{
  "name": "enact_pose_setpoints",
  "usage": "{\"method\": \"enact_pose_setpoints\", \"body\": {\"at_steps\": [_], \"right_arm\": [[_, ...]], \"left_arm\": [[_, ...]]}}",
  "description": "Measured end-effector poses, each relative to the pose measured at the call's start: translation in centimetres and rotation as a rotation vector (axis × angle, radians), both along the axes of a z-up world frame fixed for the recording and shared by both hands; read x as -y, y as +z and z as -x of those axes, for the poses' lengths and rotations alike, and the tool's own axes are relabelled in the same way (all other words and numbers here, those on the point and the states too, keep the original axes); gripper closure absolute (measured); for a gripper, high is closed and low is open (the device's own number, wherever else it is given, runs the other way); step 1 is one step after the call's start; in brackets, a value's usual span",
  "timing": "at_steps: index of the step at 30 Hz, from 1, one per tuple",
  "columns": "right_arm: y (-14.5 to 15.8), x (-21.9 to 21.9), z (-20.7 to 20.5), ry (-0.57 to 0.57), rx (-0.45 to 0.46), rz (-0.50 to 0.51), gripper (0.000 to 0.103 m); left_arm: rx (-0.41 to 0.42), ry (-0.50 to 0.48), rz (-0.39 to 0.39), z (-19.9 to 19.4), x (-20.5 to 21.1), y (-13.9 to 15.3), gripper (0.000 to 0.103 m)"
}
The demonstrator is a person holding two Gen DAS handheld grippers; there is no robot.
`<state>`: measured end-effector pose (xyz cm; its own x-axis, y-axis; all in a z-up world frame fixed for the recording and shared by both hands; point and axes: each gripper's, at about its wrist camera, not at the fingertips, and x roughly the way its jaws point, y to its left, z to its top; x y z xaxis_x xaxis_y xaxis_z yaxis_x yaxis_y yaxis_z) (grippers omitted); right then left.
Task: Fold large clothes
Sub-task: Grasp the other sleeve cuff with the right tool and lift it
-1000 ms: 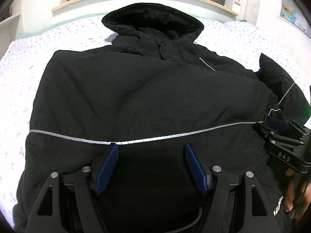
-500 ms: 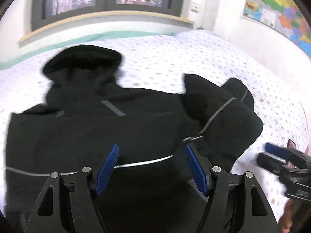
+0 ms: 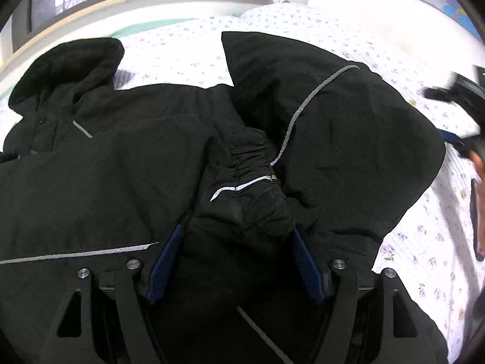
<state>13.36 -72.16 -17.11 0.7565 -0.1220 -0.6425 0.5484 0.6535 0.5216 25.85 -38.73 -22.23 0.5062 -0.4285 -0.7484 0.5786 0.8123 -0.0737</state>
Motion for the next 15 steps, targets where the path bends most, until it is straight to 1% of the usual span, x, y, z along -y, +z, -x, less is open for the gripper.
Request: {"method": "enact_pose_setpoints", "body": {"at_steps": [2, 5, 7, 9, 10, 11, 12, 13, 14, 15], "right_arm": [[-1.4, 1.7, -2.8, 0.006, 0.000, -0.041, 0.017], [-3.6, 3.7, -5.2, -0.033, 0.006, -0.106, 0.017], [-4.5, 4.6, -6.5, -0.033, 0.024, -0.135, 0.016], [-4.5, 4.6, -7.9, -0.021, 0.050, -0.103, 0.017], [-4.3, 4.3, -8.5, -0.001, 0.056, -0.079, 0.020], [-4.3, 3.6, -9.1, 0.027, 0.049, -0.034, 0.027], [-4.3, 3.1, -9.4, 0.047, 0.043, -0.001, 0.050], [-4.5, 2.4, -9.5, 0.060, 0.037, 0.028, 0.066], [-4.6, 1.7, -9.4, 0.069, 0.040, 0.060, 0.073], [-4.1, 1.3, -9.1, 0.067, 0.047, 0.082, 0.084]], "left_arm": [[0.009, -0.002, 0.009, 0.3, -0.1, -0.1, 0.030], [0.013, -0.005, 0.031, 0.4, -0.3, -0.3, 0.029], [0.021, -0.007, 0.036, 0.5, -0.4, -0.4, 0.029], [0.028, -0.008, 0.044, 0.6, -0.5, -0.5, 0.029], [0.030, -0.009, 0.051, 0.5, -0.7, -0.6, 0.029], [0.029, -0.010, 0.059, 0.5, -0.9, -0.6, 0.029], [0.027, -0.010, 0.064, 0.5, -0.9, -0.7, 0.029], [0.026, -0.011, 0.067, 0.4, -1.1, -0.8, 0.028], [0.026, -0.011, 0.068, 0.4, -1.1, -0.8, 0.028], [0.026, -0.012, 0.068, 0.5, -1.1, -0.8, 0.028]]}}
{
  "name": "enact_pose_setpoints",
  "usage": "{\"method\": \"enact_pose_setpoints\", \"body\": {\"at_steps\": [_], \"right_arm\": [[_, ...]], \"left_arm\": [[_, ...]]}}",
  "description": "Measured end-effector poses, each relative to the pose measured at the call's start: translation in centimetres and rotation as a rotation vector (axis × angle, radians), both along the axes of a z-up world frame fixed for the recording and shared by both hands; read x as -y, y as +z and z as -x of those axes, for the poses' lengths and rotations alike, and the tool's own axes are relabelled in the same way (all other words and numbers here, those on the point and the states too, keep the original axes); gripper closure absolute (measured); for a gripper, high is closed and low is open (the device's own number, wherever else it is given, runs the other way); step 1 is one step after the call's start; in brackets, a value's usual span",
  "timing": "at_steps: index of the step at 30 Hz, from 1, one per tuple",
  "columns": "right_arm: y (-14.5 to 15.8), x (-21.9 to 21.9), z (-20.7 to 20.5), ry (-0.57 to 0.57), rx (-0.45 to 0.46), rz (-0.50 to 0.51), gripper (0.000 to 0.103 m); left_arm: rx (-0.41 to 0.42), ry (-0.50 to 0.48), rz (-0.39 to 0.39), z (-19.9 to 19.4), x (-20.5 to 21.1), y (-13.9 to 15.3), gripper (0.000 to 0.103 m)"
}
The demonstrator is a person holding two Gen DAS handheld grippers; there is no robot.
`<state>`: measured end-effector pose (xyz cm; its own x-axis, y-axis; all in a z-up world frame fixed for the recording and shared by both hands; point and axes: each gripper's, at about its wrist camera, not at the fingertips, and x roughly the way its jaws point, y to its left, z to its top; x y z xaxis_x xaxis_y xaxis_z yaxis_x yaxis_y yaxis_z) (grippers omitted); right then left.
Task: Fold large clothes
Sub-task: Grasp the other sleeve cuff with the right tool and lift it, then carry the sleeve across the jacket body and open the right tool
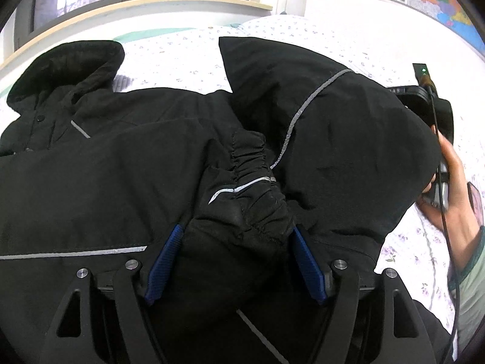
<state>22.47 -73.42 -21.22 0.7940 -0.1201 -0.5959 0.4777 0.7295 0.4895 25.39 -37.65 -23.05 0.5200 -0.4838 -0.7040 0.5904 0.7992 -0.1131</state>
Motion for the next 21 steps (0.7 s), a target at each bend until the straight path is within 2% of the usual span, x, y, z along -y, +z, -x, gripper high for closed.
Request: {"method": "enact_pose_setpoints", "body": {"at_steps": [1, 6, 10, 12, 15, 17, 20, 21], "right_arm": [[0.4, -0.1, 0.0, -0.007, 0.002, 0.018, 0.086], [6.3, -3.0, 4.6, -0.107, -0.018, 0.259, 0.089], [10.6, -2.3, 9.8, -0.250, -0.035, 0.329, 0.089], [11.6, -1.3, 12.5, -0.310, -0.038, 0.303, 0.089], [10.6, -0.1, 14.3, -0.368, -0.093, 0.271, 0.090], [8.9, 0.6, 14.1, -0.383, -0.154, 0.258, 0.090], [4.8, 3.0, 13.4, -0.352, -0.233, 0.127, 0.090], [4.2, 3.2, 13.3, -0.333, -0.227, 0.111, 0.091]], "left_arm": [[0.001, 0.000, -0.002, 0.0, 0.0, 0.0, 0.028], [0.003, 0.001, -0.015, -0.1, 0.3, 0.1, 0.028], [0.009, 0.002, -0.026, 0.0, 0.5, 0.2, 0.028], [0.013, 0.001, -0.030, 0.0, 0.7, 0.3, 0.028], [0.015, 0.002, -0.034, 0.2, 0.8, 0.3, 0.028], [0.013, 0.001, -0.034, 0.1, 0.8, 0.3, 0.028], [0.012, 0.002, -0.039, 0.0, 0.8, 0.3, 0.028], [0.011, 0.002, -0.040, 0.0, 0.8, 0.3, 0.028]]}}
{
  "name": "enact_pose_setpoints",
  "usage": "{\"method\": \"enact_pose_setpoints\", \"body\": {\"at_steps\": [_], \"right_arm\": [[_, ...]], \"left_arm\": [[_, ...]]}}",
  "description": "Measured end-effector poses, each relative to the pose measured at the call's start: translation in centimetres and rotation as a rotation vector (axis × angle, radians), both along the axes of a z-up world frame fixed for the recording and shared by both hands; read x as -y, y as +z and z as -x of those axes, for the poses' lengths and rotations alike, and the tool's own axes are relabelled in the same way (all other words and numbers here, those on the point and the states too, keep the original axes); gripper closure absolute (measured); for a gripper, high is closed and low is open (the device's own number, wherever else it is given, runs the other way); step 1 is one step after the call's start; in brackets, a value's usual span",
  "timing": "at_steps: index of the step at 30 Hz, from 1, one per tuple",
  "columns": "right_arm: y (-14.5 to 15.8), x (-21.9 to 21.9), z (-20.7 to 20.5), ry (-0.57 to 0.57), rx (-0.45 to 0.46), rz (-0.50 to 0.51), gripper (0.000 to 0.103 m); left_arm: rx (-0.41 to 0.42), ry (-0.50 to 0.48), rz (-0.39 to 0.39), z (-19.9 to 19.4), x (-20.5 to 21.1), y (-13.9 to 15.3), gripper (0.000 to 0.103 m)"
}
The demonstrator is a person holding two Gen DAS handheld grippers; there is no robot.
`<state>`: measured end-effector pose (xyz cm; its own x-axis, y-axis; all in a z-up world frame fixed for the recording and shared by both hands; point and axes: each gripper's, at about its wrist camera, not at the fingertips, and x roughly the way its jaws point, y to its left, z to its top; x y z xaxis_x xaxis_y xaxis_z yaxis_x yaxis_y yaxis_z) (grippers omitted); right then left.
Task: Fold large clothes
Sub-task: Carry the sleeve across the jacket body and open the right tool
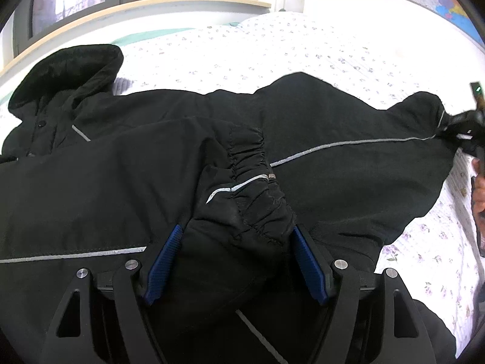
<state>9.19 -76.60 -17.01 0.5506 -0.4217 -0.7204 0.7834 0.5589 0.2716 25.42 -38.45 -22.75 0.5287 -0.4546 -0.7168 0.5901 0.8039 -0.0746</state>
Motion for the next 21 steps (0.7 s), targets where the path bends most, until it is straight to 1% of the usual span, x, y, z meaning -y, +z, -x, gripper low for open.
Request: {"method": "enact_pose_setpoints", "body": {"at_steps": [2, 3, 4, 5, 7, 8, 10, 11, 13, 16, 17, 18, 19, 21], "right_arm": [[-0.1, 0.0, 0.4, 0.049, 0.049, -0.020, 0.091], [0.2, -0.1, 1.0, 0.079, 0.094, -0.029, 0.091], [1.0, -0.5, 1.6, 0.124, 0.159, -0.042, 0.091], [1.9, -1.2, 1.8, 0.164, 0.205, -0.039, 0.091], [4.1, -2.6, 2.8, 0.237, 0.252, -0.005, 0.091], [5.2, -3.4, 3.1, 0.270, 0.263, 0.012, 0.091], [7.7, -5.7, 3.5, 0.335, 0.274, 0.048, 0.091], [8.8, -6.9, 3.5, 0.363, 0.280, 0.057, 0.091], [10.6, -9.2, 3.5, 0.410, 0.287, 0.067, 0.091], [13.5, -14.5, 2.6, 0.499, 0.279, 0.109, 0.091], [14.6, -17.1, 2.2, 0.545, 0.279, 0.130, 0.091], [15.4, -18.9, 2.1, 0.575, 0.275, 0.147, 0.091], [16.1, -21.2, 1.5, 0.606, 0.270, 0.164, 0.091], [16.9, -26.5, -0.1, 0.678, 0.255, 0.199, 0.091]], "left_arm": [[-0.003, 0.000, -0.003, 0.0, 0.0, 0.0, 0.028], [-0.005, 0.001, -0.004, 0.0, 0.1, 0.1, 0.028], [-0.007, 0.001, -0.006, 0.0, 0.1, 0.2, 0.028], [-0.012, 0.000, -0.011, -0.1, 0.1, 0.3, 0.028], [-0.036, -0.012, -0.009, 0.0, -0.2, 1.2, 0.028], [-0.047, -0.020, -0.001, 0.1, -0.5, 1.7, 0.028], [-0.061, -0.035, 0.039, 1.0, -2.3, 4.0, 0.028], [-0.054, -0.037, 0.059, 1.5, -3.4, 5.3, 0.028], [-0.033, -0.028, 0.074, 2.3, -5.5, 7.6, 0.028], [0.023, 0.034, 0.084, 3.6, -10.8, 12.0, 0.028], [0.032, 0.047, 0.084, 3.7, -12.0, 12.7, 0.028], [0.052, 0.079, 0.078, 4.2, -14.4, 14.1, 0.028], [0.061, 0.095, 0.073, 4.5, -15.5, 14.7, 0.028], [0.086, 0.143, 0.065, 5.5, -19.8, 16.3, 0.028]]}}
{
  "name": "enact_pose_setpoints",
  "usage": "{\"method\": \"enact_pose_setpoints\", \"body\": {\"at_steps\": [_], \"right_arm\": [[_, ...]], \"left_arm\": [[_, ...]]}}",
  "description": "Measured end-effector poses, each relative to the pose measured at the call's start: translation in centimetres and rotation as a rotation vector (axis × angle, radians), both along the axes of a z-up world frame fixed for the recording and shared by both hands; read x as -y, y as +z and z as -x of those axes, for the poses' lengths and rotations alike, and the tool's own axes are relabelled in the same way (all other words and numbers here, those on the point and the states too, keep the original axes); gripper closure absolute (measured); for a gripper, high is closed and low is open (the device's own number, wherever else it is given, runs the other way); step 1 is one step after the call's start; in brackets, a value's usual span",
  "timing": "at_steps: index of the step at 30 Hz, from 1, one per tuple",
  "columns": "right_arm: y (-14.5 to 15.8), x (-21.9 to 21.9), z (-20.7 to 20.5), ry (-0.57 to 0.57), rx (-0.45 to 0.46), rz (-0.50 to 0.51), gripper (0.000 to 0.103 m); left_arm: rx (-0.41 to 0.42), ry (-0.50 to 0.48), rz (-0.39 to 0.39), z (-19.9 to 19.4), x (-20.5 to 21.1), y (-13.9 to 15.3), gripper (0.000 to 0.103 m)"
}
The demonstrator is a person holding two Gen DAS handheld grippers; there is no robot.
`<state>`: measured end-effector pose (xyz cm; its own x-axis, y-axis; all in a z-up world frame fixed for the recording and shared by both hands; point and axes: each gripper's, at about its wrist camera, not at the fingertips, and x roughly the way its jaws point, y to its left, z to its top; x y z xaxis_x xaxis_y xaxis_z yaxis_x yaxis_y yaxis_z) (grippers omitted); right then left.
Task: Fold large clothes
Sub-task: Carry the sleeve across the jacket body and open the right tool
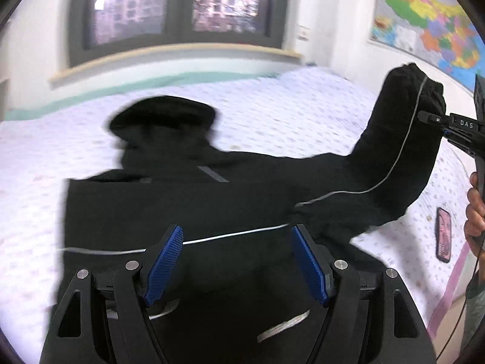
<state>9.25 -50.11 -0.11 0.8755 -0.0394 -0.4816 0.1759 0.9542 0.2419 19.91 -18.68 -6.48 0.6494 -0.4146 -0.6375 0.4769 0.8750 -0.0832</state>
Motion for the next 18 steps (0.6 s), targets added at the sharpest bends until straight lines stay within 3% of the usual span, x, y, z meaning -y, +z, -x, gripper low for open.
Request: {"method": "enact_pose_setpoints", "body": {"at_steps": [4, 9, 13, 18], "right_arm": [[0.1, -9.9, -3.2, 0.110, -0.040, 0.091, 0.091], [-2.7, -21.3, -7.1, 0.249, -0.110, 0.127, 0.091], [-7.2, -28.2, -10.6, 0.321, -0.190, 0.148, 0.090], [-15.8, -33.6, -14.9, 0.373, -0.347, 0.124, 0.086]], "left_arm": [[0.017, 0.065, 0.041, 1.5, -7.0, 1.0, 0.028], [-0.018, 0.141, 0.038, 1.7, -13.8, -0.6, 0.028], [-0.077, 0.167, 0.050, 1.2, -17.1, -3.2, 0.028], [-0.172, 0.170, 0.051, -0.4, -18.8, -6.5, 0.028]]}}
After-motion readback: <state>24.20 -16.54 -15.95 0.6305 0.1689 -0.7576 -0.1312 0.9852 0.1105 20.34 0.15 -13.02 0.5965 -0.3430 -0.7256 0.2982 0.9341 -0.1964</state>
